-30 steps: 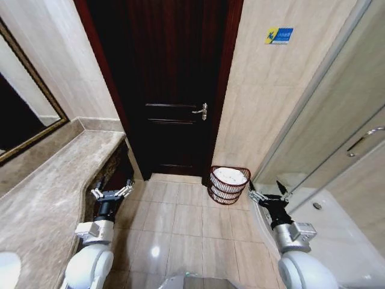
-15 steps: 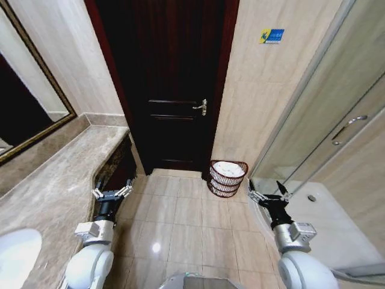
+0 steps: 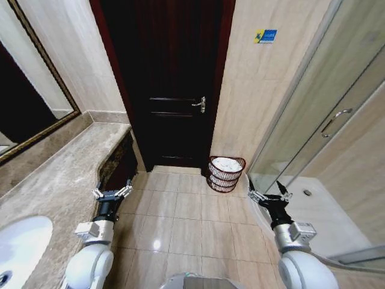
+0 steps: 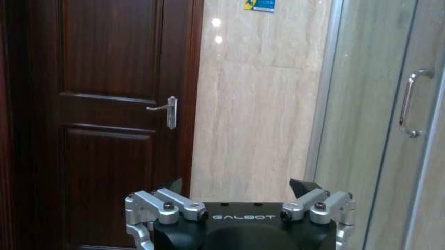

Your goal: Discard the used towel into the hamper.

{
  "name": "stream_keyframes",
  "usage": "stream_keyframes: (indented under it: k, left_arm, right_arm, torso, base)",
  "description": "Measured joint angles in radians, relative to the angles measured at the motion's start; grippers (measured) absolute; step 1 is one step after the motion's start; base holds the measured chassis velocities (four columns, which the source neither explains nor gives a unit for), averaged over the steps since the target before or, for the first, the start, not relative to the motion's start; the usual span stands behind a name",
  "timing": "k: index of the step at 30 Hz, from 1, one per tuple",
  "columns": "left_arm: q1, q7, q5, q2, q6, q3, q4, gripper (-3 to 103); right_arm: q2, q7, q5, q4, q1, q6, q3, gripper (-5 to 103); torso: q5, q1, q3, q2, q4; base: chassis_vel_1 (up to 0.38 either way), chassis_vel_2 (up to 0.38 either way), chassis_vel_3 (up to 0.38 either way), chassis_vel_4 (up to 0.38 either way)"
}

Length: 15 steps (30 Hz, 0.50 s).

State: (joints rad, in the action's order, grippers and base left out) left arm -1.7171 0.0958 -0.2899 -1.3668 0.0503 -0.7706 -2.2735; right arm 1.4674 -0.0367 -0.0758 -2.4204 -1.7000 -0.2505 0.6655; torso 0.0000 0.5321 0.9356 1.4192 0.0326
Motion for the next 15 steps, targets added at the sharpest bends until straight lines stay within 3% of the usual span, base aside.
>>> stream_keyframes:
  k: [15]
  left_arm:
    - [0.000,0.000,0.000,0.000,0.000,0.000,0.000,100]
  right_arm:
    - [0.000,0.000,0.000,0.000,0.000,0.000,0.000,100]
  torso:
    - [0.0000,0.000,0.000,0.000,0.0000]
  base:
    - [0.000,0.000,0.000,0.000]
